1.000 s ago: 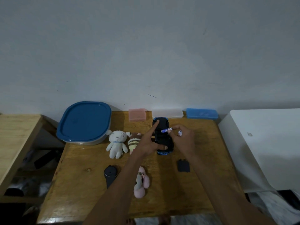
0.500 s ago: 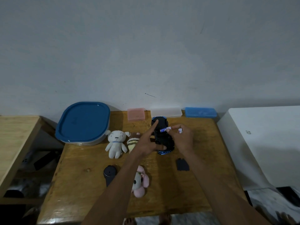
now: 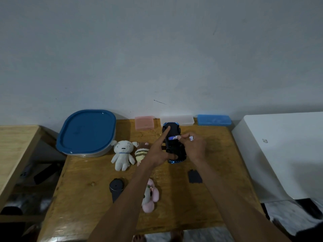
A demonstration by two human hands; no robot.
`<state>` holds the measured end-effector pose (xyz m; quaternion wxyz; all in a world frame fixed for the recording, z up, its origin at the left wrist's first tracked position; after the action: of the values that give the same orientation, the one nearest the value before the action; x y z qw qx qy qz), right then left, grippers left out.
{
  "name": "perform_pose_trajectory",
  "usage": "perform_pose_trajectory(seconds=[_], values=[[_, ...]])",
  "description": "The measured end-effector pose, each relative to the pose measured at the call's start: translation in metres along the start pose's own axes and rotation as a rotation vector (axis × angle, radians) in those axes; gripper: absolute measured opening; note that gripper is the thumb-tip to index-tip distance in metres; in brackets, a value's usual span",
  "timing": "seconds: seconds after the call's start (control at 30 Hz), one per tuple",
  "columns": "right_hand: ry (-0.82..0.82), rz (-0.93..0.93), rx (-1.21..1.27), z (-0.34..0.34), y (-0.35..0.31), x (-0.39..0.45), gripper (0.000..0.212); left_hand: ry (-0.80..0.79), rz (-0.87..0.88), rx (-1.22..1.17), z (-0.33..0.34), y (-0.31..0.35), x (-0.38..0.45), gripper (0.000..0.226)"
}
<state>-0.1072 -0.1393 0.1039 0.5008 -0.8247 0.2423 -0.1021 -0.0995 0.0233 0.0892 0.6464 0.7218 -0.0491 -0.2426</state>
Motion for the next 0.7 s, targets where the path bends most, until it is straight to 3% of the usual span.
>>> perform_pose_trajectory(seconds=[0.43, 0.7], values=[[-0.098, -0.067, -0.023, -0.008, -0.030, 0.009, 0.016, 0.048, 0.074, -0.036, 0.005, 0.013, 0.007, 0.116], [-0.195, -0.101, -0.253, -0.002, -0.020, 0.012, 0.023, 0.009, 0.010, -0.021, 0.006, 0.004, 0.008, 0.115]])
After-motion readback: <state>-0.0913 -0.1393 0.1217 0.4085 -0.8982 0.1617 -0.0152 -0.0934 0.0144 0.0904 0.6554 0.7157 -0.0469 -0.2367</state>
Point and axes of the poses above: each hand's wrist, its own x-axis towards the middle knuckle, its own z-axis out of the palm, y = z × x, the point moved 6 cm from there along x, towards the middle knuckle, and after that the axes turned 3 degrees about y, right-handed, at the moved point
